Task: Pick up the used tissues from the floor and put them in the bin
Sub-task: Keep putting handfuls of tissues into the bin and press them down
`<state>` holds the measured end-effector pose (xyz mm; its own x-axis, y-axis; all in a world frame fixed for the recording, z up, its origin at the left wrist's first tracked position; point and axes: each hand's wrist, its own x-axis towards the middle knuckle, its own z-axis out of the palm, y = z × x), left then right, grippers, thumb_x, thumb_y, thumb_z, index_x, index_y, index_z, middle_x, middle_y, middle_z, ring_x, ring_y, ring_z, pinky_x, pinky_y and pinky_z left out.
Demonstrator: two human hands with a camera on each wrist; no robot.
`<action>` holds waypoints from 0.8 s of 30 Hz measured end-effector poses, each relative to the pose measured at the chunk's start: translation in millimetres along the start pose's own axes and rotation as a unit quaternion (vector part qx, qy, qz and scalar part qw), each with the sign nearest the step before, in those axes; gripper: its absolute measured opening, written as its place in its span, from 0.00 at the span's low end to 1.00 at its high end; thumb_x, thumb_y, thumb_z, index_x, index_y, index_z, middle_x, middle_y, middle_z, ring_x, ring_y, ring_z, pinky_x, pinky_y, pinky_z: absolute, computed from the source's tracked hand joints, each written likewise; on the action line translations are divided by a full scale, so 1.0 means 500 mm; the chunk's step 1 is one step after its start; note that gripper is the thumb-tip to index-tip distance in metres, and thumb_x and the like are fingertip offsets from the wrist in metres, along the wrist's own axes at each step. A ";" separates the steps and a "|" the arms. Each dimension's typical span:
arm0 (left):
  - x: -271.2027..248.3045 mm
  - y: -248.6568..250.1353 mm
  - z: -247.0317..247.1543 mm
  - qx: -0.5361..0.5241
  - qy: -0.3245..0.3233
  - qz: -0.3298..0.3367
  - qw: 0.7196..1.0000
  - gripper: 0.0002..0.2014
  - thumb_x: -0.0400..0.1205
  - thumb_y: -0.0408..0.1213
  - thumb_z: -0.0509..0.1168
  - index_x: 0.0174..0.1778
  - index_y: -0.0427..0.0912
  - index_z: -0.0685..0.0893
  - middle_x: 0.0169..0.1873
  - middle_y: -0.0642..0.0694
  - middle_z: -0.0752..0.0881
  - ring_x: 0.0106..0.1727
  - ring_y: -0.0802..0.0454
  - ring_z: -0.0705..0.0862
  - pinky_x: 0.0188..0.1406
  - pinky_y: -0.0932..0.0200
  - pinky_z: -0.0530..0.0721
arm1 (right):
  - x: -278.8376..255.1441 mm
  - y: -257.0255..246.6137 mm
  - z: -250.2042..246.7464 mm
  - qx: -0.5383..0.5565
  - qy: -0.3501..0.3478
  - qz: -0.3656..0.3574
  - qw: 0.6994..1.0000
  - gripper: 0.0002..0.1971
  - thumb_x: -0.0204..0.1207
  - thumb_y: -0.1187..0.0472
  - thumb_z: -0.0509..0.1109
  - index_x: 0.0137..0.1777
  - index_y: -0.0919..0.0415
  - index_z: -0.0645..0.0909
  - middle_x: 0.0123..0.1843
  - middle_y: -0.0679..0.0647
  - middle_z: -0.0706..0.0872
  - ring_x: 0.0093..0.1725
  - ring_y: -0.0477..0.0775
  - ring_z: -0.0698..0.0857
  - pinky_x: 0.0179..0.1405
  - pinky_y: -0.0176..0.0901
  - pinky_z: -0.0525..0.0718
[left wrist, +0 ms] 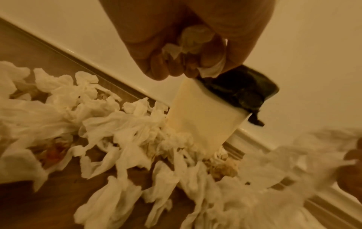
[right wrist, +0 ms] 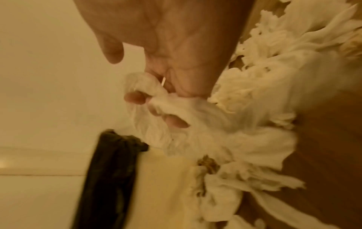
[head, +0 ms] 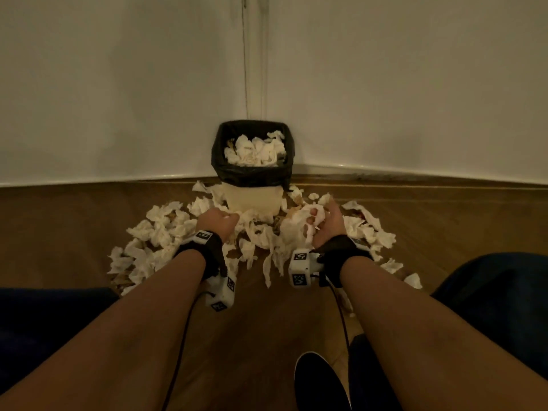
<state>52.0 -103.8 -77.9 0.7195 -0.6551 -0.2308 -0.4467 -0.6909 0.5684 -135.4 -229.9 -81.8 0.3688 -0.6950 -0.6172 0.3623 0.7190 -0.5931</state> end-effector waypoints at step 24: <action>-0.102 0.113 -0.154 -0.204 0.037 0.056 0.977 0.13 0.82 0.27 0.54 0.36 0.39 0.80 0.35 0.40 0.83 0.39 0.43 0.81 0.38 0.55 0.81 | -0.267 -0.191 0.224 -0.047 -0.207 -0.108 0.971 0.12 0.80 0.61 0.59 0.40 0.62 0.81 0.40 0.54 0.82 0.39 0.51 0.81 0.50 0.50 0.81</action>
<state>30.7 -85.9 26.9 0.7222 -0.6844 -0.1002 -0.2866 -0.4279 0.8572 -123.4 -206.3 114.9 0.6127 -0.7578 -0.2245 0.3968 0.5406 -0.7418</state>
